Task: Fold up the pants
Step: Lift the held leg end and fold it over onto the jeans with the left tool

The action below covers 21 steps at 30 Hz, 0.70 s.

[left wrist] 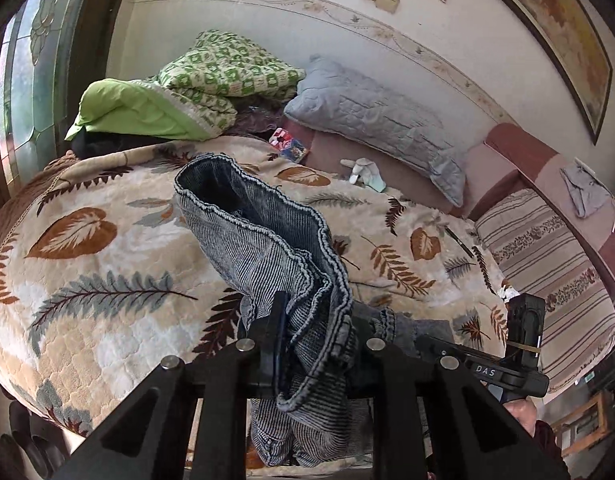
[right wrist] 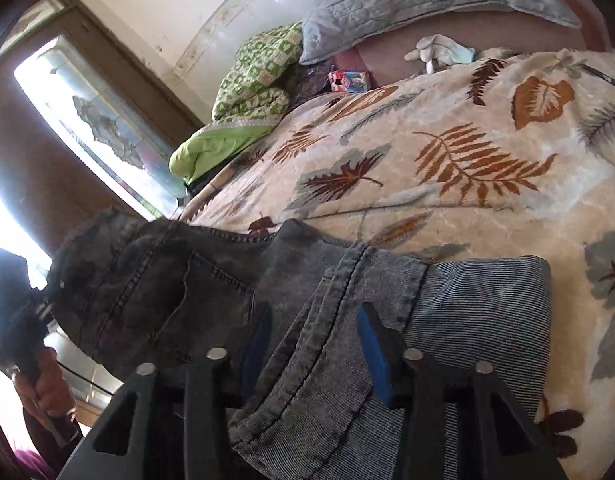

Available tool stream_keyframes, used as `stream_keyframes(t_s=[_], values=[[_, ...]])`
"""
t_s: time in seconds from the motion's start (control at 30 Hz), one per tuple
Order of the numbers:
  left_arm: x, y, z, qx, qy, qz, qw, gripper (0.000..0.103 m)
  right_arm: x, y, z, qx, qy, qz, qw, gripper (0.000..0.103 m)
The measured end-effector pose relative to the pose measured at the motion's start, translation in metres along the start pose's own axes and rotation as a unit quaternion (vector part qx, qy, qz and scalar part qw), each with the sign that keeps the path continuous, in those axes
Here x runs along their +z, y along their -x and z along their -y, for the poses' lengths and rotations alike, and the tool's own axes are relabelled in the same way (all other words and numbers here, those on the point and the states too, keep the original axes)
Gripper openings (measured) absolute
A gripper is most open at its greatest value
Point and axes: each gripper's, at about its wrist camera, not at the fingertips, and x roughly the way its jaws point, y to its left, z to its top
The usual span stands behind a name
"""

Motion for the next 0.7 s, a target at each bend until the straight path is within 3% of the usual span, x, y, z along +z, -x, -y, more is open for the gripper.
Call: stream_keyframes(t_s=[0.23, 0.47, 0.6, 0.7], values=[[-0.015, -0.019, 0.055, -0.039, -0.058, -0.029, 0.9972, 0.021, -0.008, -0.006, -0.007, 0.003, 0.019, -0.013, 1.0, 0.034], [-0.036, -0.048, 0.087, -0.071, -0.081, -0.08, 0.991, 0.021, -0.019, -0.045, 0.0, 0.045, -0.017, -0.095, 0.994, 0.034], [-0.045, -0.061, 0.096, -0.08, -0.085, -0.107, 0.9874, 0.021, -0.017, -0.041, 0.01, 0.07, -0.051, -0.089, 0.992, 0.034], [-0.051, -0.065, 0.102, -0.082, -0.093, -0.115, 0.9856, 0.021, -0.014, -0.024, 0.019, 0.102, -0.068, -0.058, 0.991, 0.034]])
